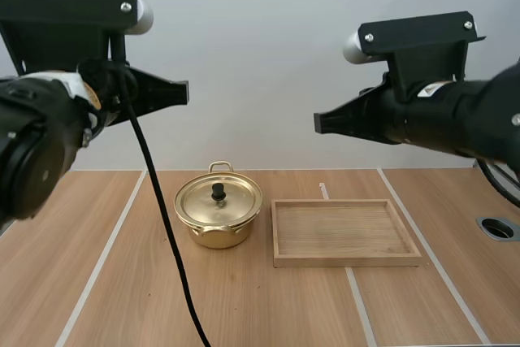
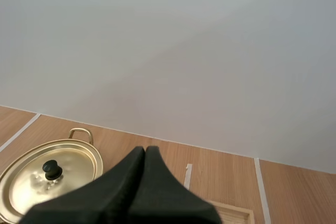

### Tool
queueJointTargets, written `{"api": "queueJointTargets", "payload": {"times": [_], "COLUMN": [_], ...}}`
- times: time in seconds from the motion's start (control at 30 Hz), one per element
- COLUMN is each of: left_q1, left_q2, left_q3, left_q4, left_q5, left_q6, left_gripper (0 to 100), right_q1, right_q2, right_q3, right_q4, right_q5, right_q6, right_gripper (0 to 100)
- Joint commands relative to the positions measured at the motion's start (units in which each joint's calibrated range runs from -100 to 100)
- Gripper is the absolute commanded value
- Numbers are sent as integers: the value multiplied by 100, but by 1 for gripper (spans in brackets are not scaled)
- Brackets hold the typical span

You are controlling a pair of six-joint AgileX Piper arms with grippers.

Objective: Open the pot, put the grape inside, and close it

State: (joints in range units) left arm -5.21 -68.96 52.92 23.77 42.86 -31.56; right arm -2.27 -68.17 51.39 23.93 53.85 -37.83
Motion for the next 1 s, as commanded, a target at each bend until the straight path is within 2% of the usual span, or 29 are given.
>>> {"api": "queueJointTargets", "payload": {"times": [0.0,0.13,0.33,0.47,0.6,0.83,0.97], "left_q1": [6,6,14,131,158,164,180], "left_q2": [-370,-987,-1944,-2513,-3104,-3104,-3104], "left_q3": [315,747,1194,1569,2025,2942,3635], "left_q4": [89,101,101,82,97,97,141], "left_q5": [305,626,1208,1175,422,-875,-1121], "left_q6": [-150,-160,-203,-263,-63,150,150], "left_gripper": [0,0,0,0,0,0,0], "right_q1": [13,13,13,13,13,13,13], "right_q2": [-637,-1327,-2365,-2910,-3183,-3183,-3183], "right_q3": [350,612,1028,1375,1949,3094,3798], "right_q4": [-110,-121,-287,-277,-277,-290,-330], "right_q5": [86,678,681,260,-351,-1725,-2262], "right_q6": [26,26,26,26,26,-52,-52], "right_gripper": [0,0,0,0,0,0,0]}}
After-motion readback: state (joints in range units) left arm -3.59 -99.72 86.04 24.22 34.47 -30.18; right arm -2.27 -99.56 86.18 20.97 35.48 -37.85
